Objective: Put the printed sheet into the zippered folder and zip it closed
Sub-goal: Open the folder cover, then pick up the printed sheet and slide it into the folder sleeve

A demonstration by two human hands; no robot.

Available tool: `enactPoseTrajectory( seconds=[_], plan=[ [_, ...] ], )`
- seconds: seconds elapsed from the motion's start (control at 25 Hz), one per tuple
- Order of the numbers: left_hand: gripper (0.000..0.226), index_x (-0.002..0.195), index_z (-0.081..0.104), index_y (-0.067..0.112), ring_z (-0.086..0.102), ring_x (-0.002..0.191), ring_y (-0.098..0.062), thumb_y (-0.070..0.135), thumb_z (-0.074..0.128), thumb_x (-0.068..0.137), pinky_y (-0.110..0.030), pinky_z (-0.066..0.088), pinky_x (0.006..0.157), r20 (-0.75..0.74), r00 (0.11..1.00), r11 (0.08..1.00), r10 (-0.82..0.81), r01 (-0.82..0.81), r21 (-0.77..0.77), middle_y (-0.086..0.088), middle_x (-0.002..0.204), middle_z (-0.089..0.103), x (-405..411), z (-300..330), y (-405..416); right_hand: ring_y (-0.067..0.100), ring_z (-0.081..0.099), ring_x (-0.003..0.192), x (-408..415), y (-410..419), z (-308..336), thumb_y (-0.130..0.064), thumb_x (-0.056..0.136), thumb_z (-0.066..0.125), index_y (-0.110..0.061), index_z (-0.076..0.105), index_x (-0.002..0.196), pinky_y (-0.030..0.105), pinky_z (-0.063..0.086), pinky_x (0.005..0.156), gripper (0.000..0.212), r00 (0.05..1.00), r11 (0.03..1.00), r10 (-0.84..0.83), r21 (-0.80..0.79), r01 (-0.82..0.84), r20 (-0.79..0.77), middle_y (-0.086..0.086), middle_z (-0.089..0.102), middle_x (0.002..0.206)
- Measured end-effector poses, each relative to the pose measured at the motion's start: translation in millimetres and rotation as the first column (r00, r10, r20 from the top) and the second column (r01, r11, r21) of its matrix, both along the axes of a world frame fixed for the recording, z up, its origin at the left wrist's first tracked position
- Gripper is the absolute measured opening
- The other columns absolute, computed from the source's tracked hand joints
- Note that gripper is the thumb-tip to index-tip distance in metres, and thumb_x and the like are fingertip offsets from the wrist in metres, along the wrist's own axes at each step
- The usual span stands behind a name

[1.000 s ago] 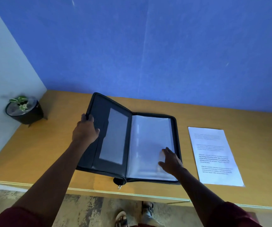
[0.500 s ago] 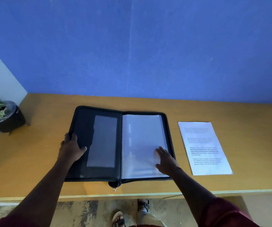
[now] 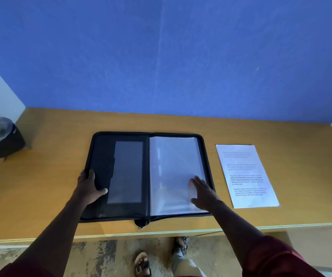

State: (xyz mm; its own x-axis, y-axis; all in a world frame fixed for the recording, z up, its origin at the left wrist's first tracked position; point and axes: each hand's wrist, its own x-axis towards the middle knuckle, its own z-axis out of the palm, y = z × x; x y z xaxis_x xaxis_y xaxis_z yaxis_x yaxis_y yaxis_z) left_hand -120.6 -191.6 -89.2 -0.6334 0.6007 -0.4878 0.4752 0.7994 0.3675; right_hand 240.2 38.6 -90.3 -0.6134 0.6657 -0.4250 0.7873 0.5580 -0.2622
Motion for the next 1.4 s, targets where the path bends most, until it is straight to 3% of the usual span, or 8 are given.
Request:
enactPoseTrajectory(
  seconds=[0.2, 0.36, 0.48, 0.68, 0.96, 1.24, 1.4],
  plan=[
    [0.105, 0.157, 0.002, 0.007, -0.003, 0.151, -0.034, 0.034, 0.074, 0.086, -0.048, 0.024, 0.120, -0.028, 0.999, 0.999, 0.041, -0.040, 0.010, -0.020, 0.163, -0.009, 6, 5, 10, 0.025, 0.033, 0.143, 0, -1, 1, -0.021, 0.087, 0.069, -0.016, 0.033, 0.147, 0.038, 0.043, 0.106, 0.070, 0.999, 0.998, -0.003, 0.068, 0.006, -0.036, 0.004, 0.028, 0.159],
    [0.101, 0.157, -0.003, 0.012, -0.005, 0.152, -0.035, 0.026, 0.070, 0.089, -0.051, 0.022, 0.120, -0.122, 0.988, 0.984, 0.093, -0.073, 0.166, -0.018, 0.163, -0.014, 27, 8, 38, 0.026, 0.043, 0.133, 2, 5, 5, -0.019, 0.087, 0.065, -0.016, 0.042, 0.140, 0.038, 0.046, 0.099, 0.058, 0.992, 0.996, -0.033, 0.082, 0.043, -0.122, 0.002, 0.043, 0.147],
    [0.098, 0.157, -0.006, 0.016, -0.002, 0.152, -0.033, 0.026, 0.067, 0.092, -0.051, 0.032, 0.116, -0.124, 0.989, 0.972, 0.079, -0.049, 0.231, -0.014, 0.164, -0.016, 54, 15, 73, 0.027, 0.041, 0.135, 13, 21, 13, -0.016, 0.088, 0.061, -0.015, 0.041, 0.142, 0.041, 0.044, 0.101, 0.058, 0.983, 0.993, -0.075, 0.082, 0.089, -0.166, 0.002, 0.042, 0.150],
    [0.094, 0.157, -0.005, 0.018, 0.025, 0.148, -0.037, 0.027, 0.063, 0.093, -0.048, 0.042, 0.106, -0.104, 0.993, 0.979, -0.048, 0.068, 0.195, -0.014, 0.165, -0.012, 117, 27, 144, 0.030, 0.043, 0.132, 53, 66, 22, -0.016, 0.087, 0.058, -0.015, 0.042, 0.143, 0.044, 0.045, 0.102, 0.059, 0.975, 0.985, -0.142, 0.077, 0.157, -0.170, 0.002, 0.040, 0.151],
    [0.088, 0.157, -0.006, 0.020, 0.011, 0.153, -0.026, 0.023, 0.058, 0.096, -0.040, 0.043, 0.108, -0.095, 0.967, 0.947, -0.235, 0.250, 0.202, -0.009, 0.166, -0.008, 214, 30, 233, 0.026, 0.036, 0.139, 122, 139, 21, -0.027, 0.090, 0.062, -0.019, 0.040, 0.146, 0.043, 0.042, 0.106, 0.060, 0.973, 0.975, -0.190, 0.088, 0.202, -0.131, 0.001, 0.034, 0.157],
    [0.086, 0.158, -0.003, 0.018, 0.010, 0.153, -0.021, 0.029, 0.057, 0.097, -0.038, 0.031, 0.117, -0.114, 0.944, 0.910, -0.310, 0.330, 0.252, -0.005, 0.166, 0.003, 303, 17, 295, 0.027, 0.034, 0.139, 186, 202, 20, -0.026, 0.091, 0.060, -0.015, 0.037, 0.147, 0.040, 0.038, 0.108, 0.062, 0.954, 0.942, -0.281, 0.159, 0.294, -0.101, 0.002, 0.032, 0.157],
    [0.086, 0.157, 0.000, 0.015, 0.015, 0.152, -0.022, 0.029, 0.059, 0.095, -0.037, 0.034, 0.115, -0.124, 0.926, 0.893, -0.357, 0.377, 0.247, -0.006, 0.166, 0.009, 340, 9, 319, 0.031, 0.041, 0.128, 210, 220, 16, -0.029, 0.089, 0.063, -0.014, 0.041, 0.139, 0.042, 0.041, 0.099, 0.057, 0.905, 0.888, -0.420, 0.171, 0.426, -0.071, 0.003, 0.041, 0.146]
  ],
)
